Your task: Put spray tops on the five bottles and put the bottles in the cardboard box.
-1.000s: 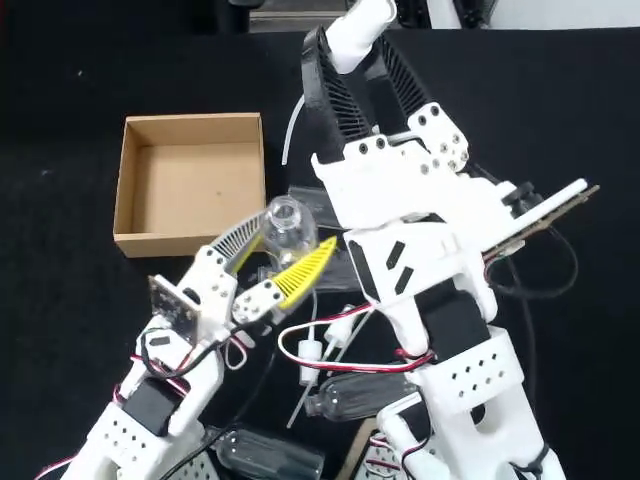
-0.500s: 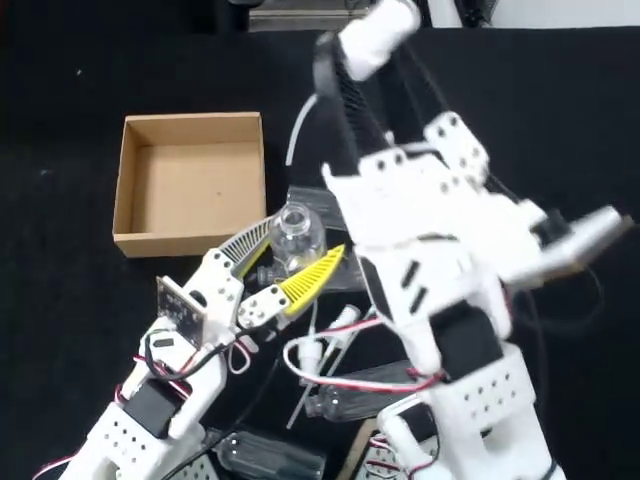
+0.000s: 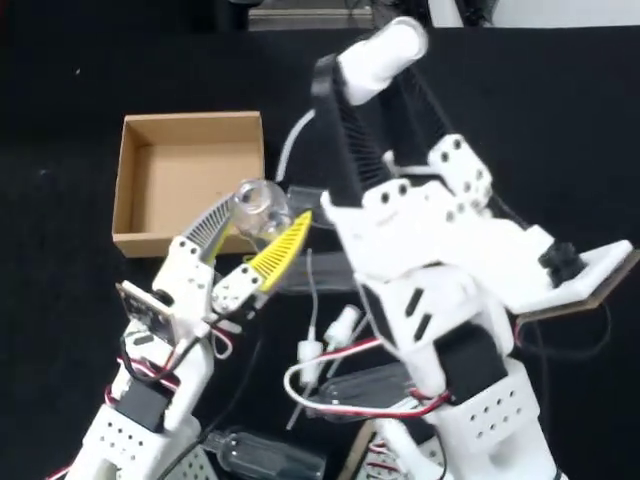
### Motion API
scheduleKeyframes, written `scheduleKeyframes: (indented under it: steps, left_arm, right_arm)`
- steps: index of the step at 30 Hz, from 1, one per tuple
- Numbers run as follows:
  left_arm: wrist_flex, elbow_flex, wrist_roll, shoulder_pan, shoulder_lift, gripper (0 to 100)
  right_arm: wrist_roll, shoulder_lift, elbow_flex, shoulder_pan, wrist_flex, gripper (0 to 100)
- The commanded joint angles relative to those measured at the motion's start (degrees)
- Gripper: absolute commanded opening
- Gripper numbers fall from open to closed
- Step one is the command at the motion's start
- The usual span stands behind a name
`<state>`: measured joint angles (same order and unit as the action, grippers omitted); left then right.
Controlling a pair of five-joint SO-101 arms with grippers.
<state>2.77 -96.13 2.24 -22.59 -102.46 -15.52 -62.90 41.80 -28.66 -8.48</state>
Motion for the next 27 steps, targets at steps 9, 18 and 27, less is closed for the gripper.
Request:
scheduleKeyframes:
  steps: [9, 18, 27]
  left_arm:
    - [1.05, -1.27, 0.53, 1.01, -0.70, 24]
    - [1.05, -1.27, 0.53, 1.10, -0.62, 24]
    - [1.05, -1.27, 0.53, 1.10, -0.62, 24]
  right_arm:
    - [-0.09, -1.01, 0.48, -1.76, -0.97, 1.1]
    - [-0.09, -1.10, 0.13, -1.85, -1.41, 1.1]
    - [-0.09, -0.92, -1.01, -1.93, -1.41, 1.1]
